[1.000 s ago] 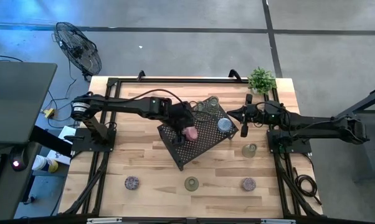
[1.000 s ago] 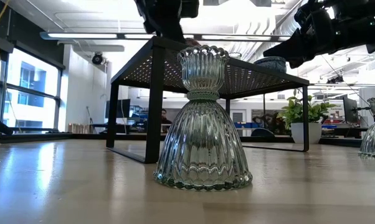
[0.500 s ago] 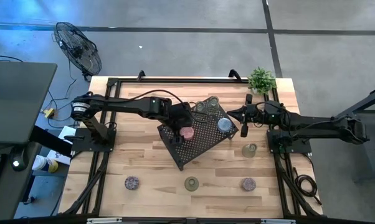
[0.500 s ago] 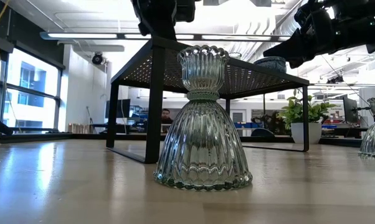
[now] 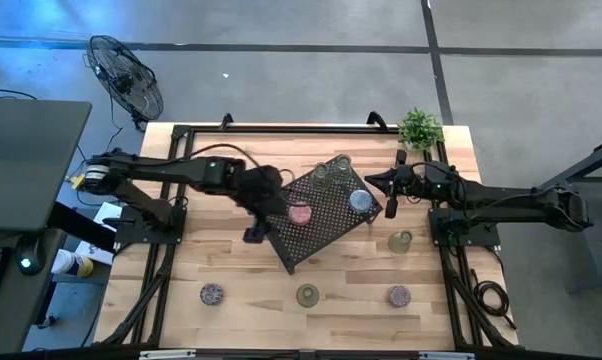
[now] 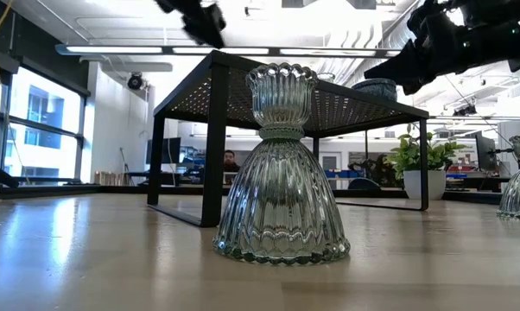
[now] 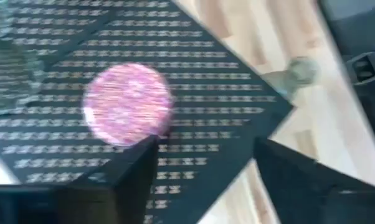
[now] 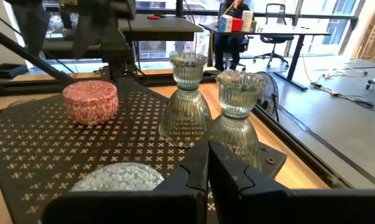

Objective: Pick & Place candle stick holders
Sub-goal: Put the pink scented candle on the shelf

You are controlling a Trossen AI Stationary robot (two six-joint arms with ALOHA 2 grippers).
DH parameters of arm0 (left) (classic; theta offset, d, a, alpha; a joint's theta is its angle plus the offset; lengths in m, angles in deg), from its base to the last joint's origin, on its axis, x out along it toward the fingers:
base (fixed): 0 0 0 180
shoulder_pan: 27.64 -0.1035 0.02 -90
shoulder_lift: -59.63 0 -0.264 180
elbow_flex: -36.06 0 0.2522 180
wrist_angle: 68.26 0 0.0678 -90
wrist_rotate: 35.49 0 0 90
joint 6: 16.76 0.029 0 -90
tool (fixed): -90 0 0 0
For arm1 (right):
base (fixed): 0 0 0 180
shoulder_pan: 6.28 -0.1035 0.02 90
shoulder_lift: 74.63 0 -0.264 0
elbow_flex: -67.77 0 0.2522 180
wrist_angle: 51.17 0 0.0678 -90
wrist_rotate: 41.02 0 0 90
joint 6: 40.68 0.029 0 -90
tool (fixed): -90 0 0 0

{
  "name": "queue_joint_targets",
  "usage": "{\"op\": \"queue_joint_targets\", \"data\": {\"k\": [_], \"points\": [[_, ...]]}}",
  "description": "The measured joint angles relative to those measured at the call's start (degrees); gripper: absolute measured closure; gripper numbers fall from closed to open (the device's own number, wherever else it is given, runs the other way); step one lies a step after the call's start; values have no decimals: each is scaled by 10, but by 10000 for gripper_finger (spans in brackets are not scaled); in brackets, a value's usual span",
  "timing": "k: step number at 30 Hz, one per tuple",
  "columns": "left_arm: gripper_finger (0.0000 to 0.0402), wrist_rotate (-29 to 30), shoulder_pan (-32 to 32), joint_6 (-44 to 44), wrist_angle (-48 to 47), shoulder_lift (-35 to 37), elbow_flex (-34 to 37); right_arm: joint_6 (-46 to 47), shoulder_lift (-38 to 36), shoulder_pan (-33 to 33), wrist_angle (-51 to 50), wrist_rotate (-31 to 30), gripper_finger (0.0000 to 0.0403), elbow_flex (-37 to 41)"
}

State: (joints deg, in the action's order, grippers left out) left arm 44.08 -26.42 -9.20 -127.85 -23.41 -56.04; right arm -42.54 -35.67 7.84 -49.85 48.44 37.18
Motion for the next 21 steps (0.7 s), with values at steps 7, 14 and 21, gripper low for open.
{"op": "queue_joint_targets", "data": {"k": [7,14,21], "points": [[311,-77,-22,-26,225,161,230,22,5,-75,-124,-78,402,-90],[396,2,-74,-44,395,344,407,67,106,-178,-248,-176,403,-234],[390,-4,-169,-77,522,454,532,97,287,-228,-328,-175,402,-411]]}}
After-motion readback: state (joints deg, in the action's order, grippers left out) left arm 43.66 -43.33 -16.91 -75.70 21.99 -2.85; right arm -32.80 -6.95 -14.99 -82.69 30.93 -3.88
